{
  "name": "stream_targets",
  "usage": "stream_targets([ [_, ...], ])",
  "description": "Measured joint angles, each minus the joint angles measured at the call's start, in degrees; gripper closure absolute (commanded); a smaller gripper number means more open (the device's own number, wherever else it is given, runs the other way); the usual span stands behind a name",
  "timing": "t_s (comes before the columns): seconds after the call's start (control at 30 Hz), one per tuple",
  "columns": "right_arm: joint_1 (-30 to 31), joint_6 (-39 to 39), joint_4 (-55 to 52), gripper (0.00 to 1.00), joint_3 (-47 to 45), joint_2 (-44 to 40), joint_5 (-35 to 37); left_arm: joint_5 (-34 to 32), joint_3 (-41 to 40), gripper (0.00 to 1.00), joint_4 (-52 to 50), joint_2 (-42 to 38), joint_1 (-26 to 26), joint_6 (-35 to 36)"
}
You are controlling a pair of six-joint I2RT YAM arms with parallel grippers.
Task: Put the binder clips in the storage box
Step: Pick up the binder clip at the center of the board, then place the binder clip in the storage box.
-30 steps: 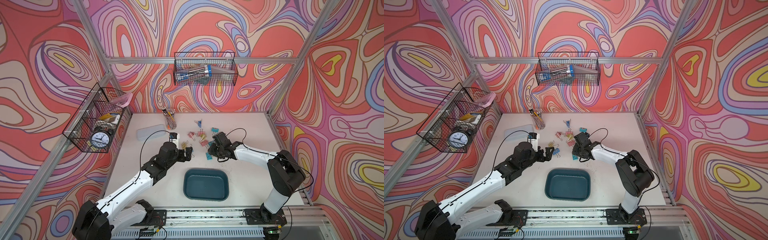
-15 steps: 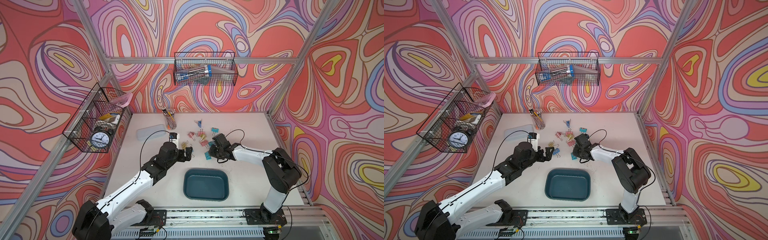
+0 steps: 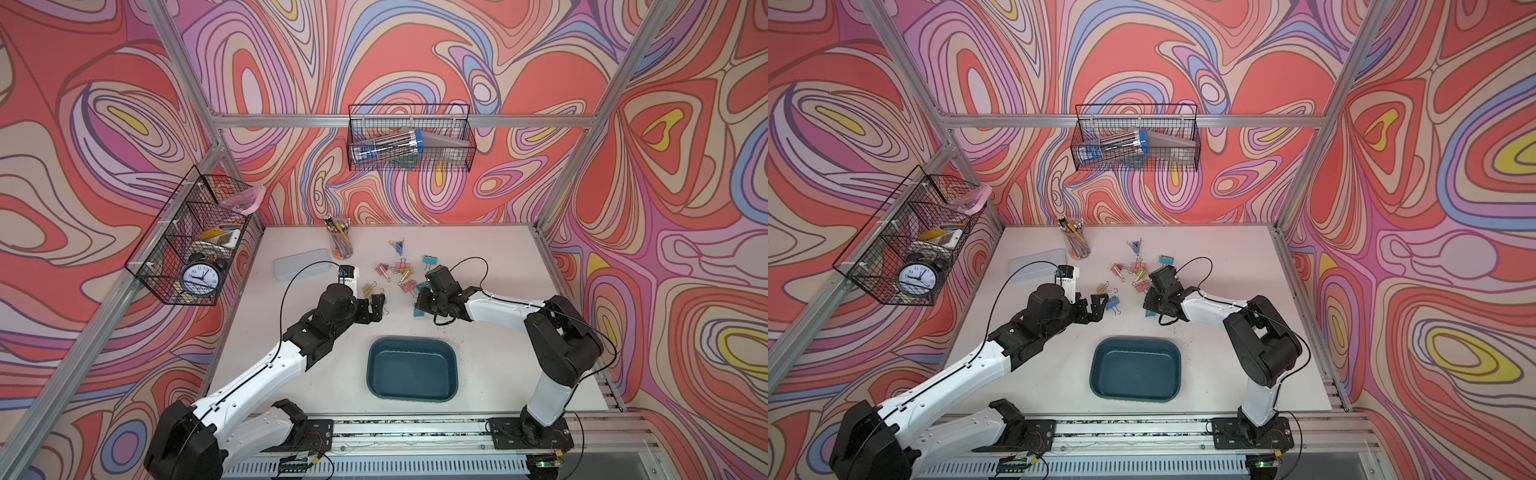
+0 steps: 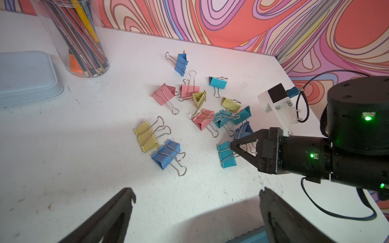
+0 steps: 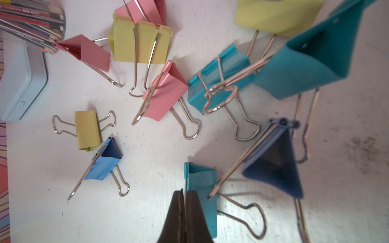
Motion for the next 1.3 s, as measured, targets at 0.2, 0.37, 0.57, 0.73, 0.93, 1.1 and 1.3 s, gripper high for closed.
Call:
stream_targets([
  [0.2, -0.1, 0.0, -2.4, 1.00, -0.1, -3.2, 0.1, 0.0, 0.0, 0.01, 0.0, 0.2, 0.0, 0.0],
  [0.37, -0.1, 1.6, -3.3, 1.00, -1.1, -10.1, 0.1, 0.0, 0.0, 0.01, 0.0, 0.2, 0.0, 0.0],
  [0.57, 3.0, 6.3, -6.4, 1.00, -3.2, -20.8, 1.6, -0.2, 0.0, 0.01, 0.0, 0.2, 0.0, 0.0],
  [0.73, 12.2, 12.1, -12.2, 1.00, -3.3, -29.0, 5.3, -0.6, 0.0, 0.01, 0.0, 0.2, 0.0, 0.1],
  [0.93, 29.5, 24.9, -18.8, 1.00, -5.7, -36.3, 11.2, -1.0, -2.1, 0.01, 0.7, -0.9, 0.0, 1.2],
  [1.1, 42.4, 34.5, -18.4, 1.00, -6.0, -31.7, 15.7, -1.1, -4.3, 0.01, 0.8, -2.0, 0.2, 1.1],
  [1.3, 43.4, 39.3, -10.3, 1.00, -7.8, -20.9, 18.4, -0.4, -5.5, 0.01, 0.8, -4.0, 0.3, 0.9],
])
